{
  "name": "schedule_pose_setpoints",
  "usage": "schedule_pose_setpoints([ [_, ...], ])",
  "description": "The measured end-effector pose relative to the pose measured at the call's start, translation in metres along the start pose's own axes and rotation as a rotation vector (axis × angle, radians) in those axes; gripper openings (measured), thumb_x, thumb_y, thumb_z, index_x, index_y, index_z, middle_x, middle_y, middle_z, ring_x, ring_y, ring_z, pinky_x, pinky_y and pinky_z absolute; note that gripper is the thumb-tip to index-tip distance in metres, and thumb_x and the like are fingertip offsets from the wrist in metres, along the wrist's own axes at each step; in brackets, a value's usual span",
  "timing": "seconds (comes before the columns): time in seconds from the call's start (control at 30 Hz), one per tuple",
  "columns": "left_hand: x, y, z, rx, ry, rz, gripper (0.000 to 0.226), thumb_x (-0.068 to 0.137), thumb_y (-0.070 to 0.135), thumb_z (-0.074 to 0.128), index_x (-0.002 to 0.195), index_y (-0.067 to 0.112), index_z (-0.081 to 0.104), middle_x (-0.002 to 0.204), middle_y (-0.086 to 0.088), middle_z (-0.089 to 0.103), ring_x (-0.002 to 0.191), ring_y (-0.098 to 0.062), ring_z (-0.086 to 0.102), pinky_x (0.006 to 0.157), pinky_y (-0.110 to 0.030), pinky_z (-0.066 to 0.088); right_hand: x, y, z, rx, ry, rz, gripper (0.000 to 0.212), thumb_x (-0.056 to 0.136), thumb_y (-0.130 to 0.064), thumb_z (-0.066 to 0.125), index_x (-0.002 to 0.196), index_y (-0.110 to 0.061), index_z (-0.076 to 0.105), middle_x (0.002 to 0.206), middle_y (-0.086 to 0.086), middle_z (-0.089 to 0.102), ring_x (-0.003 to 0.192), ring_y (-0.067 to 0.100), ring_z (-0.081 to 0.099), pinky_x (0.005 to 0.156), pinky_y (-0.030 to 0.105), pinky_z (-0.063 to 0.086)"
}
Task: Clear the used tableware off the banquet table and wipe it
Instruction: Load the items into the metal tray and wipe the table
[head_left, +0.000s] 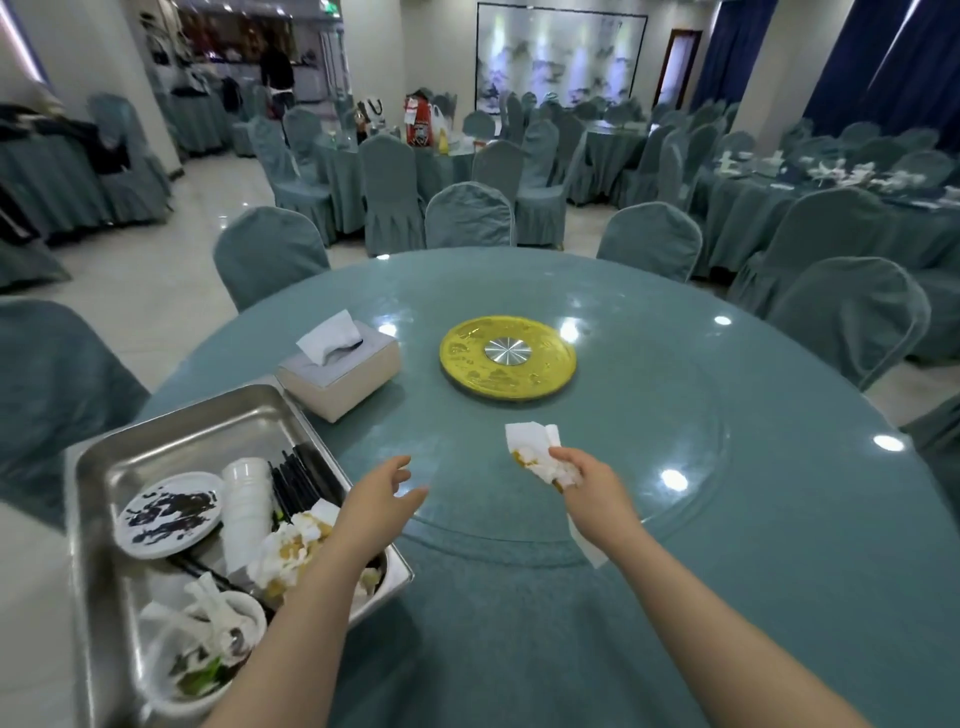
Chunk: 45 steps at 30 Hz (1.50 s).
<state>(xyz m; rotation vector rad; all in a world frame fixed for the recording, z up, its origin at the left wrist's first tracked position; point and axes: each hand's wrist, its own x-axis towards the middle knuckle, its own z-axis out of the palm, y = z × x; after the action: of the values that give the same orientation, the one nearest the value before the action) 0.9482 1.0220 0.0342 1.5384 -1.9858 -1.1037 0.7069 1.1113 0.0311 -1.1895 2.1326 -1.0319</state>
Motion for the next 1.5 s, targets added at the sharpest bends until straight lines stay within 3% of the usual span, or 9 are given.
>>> schedule_pose_setpoints([
  [0.2,-0.031,-0.021,-0.036,-0.136,0.157,-0.044,0.052,0.091,0.022,0.061,0.14,0.018,0.044,0.132,-0.001,0.058,0.113,-0.015,0.057,0.094,-0.036,0.048,-0.008,-0.019,0.027,0.058,-0.082,-0.039,0.032,0.086,-0.007,0.052,0.107,-0.031,0.055,0.098,-0.01,0.059,0.08,0.007,0.056,0.061,0.019,0.042],
  [0.4,-0.073,-0.054,-0.061,-0.241,0.307,-0.14,0.047,0.09,0.022,0.062,0.135,0.022,0.049,0.128,0.003,0.061,0.114,-0.013,0.057,0.087,-0.034,0.051,-0.022,-0.041,0.069,0.124,-0.209,-0.011,0.028,0.085,-0.008,0.054,0.101,-0.03,0.051,0.09,-0.011,0.061,0.084,0.02,0.062,0.076,0.036,0.05],
  [0.63,-0.125,-0.089,-0.085,-0.327,0.457,-0.219,0.044,0.09,0.017,0.063,0.133,0.018,0.051,0.121,0.002,0.064,0.099,-0.006,0.058,0.072,-0.021,0.045,-0.046,-0.07,0.109,0.097,-0.343,-0.047,0.034,0.085,-0.005,0.051,0.113,-0.026,0.047,0.097,-0.003,0.064,0.077,0.013,0.06,0.062,0.026,0.044],
  [0.7,-0.136,-0.094,-0.097,-0.321,0.491,-0.219,0.044,0.09,0.017,0.062,0.133,0.017,0.052,0.121,0.001,0.064,0.098,-0.006,0.058,0.079,-0.025,0.044,-0.055,-0.08,0.115,0.102,-0.355,-0.066,0.034,0.085,-0.004,0.051,0.111,-0.025,0.048,0.093,-0.006,0.063,0.072,0.008,0.059,0.056,0.022,0.041],
  [0.8,-0.15,-0.099,-0.114,-0.286,0.509,-0.197,0.045,0.091,0.016,0.061,0.135,0.017,0.051,0.123,0.002,0.063,0.103,-0.009,0.056,0.079,-0.022,0.042,-0.066,-0.094,0.121,0.101,-0.354,-0.074,0.034,0.083,-0.003,0.051,0.108,-0.026,0.05,0.088,-0.012,0.062,0.072,0.004,0.06,0.054,0.019,0.04],
  [0.9,-0.169,-0.105,-0.129,-0.297,0.513,-0.192,0.044,0.091,0.015,0.06,0.134,0.016,0.051,0.123,0.001,0.062,0.105,-0.011,0.057,0.082,-0.021,0.043,-0.085,-0.104,0.13,0.113,-0.363,-0.074,0.036,0.082,0.0,0.051,0.111,-0.022,0.055,0.097,-0.004,0.066,0.082,0.011,0.063,0.063,0.022,0.044],
  [1.07,-0.207,-0.128,-0.15,-0.301,0.508,-0.205,0.041,0.091,0.018,0.061,0.132,0.017,0.053,0.119,0.003,0.065,0.109,-0.012,0.059,0.089,-0.026,0.042,-0.118,-0.113,0.152,0.151,-0.368,-0.1,0.039,0.079,0.004,0.05,0.107,-0.021,0.061,0.095,-0.007,0.069,0.08,0.002,0.063,0.056,0.01,0.042],
  [1.27,-0.236,-0.155,-0.161,-0.32,0.506,-0.241,0.04,0.09,0.015,0.06,0.13,0.017,0.053,0.116,0.004,0.064,0.105,-0.011,0.059,0.093,-0.029,0.043,-0.149,-0.108,0.176,0.183,-0.31,-0.048,0.025,0.079,-0.002,0.057,0.094,-0.021,0.063,0.088,-0.007,0.067,0.081,0.011,0.064,0.068,0.022,0.048],
  [1.5,-0.233,-0.167,-0.16,-0.317,0.48,-0.268,0.036,0.091,0.016,0.06,0.126,0.018,0.054,0.109,0.007,0.064,0.099,-0.007,0.059,0.088,-0.024,0.04,-0.136,-0.11,0.188,0.115,-0.214,-0.019,0.016,0.076,-0.01,0.061,0.087,-0.022,0.064,0.081,-0.012,0.062,0.071,0.003,0.057,0.054,0.02,0.037],
])
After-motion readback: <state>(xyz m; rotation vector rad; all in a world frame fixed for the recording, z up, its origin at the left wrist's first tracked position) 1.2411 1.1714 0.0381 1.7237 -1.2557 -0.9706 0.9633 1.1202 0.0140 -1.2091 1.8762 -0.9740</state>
